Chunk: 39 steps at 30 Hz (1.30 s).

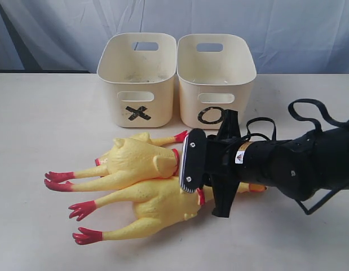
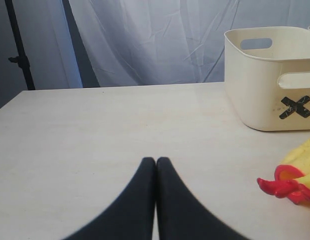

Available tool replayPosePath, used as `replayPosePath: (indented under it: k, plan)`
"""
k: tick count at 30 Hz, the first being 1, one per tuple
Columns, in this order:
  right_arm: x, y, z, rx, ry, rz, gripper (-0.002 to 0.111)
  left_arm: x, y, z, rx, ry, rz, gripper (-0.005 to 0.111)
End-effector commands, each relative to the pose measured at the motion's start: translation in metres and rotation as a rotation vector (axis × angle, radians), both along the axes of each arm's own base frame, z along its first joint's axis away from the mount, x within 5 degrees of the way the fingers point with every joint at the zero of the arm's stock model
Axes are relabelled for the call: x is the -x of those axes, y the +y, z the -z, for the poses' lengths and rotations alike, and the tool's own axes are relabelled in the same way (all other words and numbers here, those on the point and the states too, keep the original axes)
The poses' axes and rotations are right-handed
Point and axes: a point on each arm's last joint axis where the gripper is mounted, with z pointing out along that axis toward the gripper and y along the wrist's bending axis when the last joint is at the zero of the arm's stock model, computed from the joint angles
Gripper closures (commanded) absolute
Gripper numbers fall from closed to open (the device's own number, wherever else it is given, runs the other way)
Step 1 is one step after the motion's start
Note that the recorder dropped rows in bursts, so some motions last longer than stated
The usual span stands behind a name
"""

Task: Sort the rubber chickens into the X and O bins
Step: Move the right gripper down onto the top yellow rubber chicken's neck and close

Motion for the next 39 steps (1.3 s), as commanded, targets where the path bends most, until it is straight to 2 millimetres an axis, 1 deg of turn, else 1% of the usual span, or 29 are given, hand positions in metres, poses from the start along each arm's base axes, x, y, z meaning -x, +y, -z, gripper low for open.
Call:
replayPosePath:
  k: [1,5,13,19,30,33,37,38,39]
  plan:
    - [-0.004,0.003,0.006,0.001,-0.017,-0.003,0.070,0.000,0.000,-0.001,0.004,-0.016,-0.002,0.107]
    - [-0.008,0.007,0.011,0.006,-0.009,-0.001,0.070,0.000,0.000,-0.001,0.004,-0.016,-0.002,0.107]
    - [-0.021,0.017,0.007,-0.029,-0.014,0.029,0.070,0.000,0.000,-0.001,0.004,-0.016,-0.002,0.107]
    - [-0.021,0.018,0.016,0.002,0.052,0.031,0.070,0.000,0.000,-0.001,0.004,-0.016,-0.002,0.107]
    - [-0.021,0.018,0.028,0.025,0.079,0.031,0.070,0.000,0.000,-0.001,0.004,-0.016,-0.002,0.107]
    - [-0.021,0.018,0.029,0.027,0.082,0.031,0.078,0.000,0.000,-0.001,0.004,-0.016,-0.002,0.107]
    - [-0.022,0.018,0.028,0.022,0.072,0.033,0.100,0.000,0.000,-0.001,0.004,-0.016,-0.002,0.107]
    - [-0.022,0.018,0.028,0.021,0.070,0.033,0.108,0.000,0.000,-0.001,0.004,-0.016,-0.002,0.107]
    - [-0.022,0.018,0.028,0.021,0.070,0.033,0.109,0.000,0.000,-0.001,0.004,-0.016,-0.002,0.107]
